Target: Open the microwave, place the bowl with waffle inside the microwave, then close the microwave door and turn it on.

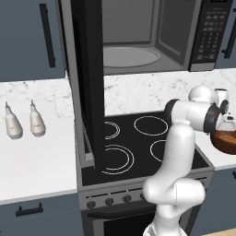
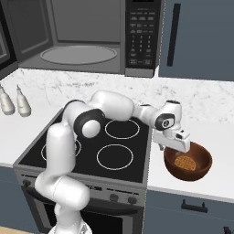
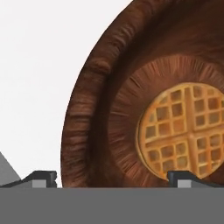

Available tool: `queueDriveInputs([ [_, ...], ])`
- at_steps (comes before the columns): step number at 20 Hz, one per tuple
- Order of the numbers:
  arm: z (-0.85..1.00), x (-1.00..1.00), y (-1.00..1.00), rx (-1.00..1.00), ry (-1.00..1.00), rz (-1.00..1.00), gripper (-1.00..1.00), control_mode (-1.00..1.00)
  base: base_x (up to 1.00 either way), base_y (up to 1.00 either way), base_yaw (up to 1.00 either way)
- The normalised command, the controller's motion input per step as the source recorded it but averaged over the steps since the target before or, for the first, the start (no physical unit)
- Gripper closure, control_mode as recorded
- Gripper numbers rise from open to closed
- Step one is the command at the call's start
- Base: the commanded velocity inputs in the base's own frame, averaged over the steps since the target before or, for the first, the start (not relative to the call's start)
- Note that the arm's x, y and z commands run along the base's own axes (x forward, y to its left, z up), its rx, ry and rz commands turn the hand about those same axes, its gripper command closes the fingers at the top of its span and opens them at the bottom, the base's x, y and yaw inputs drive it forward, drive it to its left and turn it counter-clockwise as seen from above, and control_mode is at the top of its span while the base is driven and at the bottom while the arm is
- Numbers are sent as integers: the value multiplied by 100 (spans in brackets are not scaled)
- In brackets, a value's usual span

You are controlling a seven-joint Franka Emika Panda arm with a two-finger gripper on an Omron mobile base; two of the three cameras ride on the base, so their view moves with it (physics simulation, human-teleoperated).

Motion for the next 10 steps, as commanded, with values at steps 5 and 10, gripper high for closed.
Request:
queueDriveInputs([
  [5, -28, -10, 1, 0, -5, 0, 100, -100, 0, 0, 0],
  [10, -3, 0, 0, 0, 0, 0, 100, -100, 0, 0, 0],
])
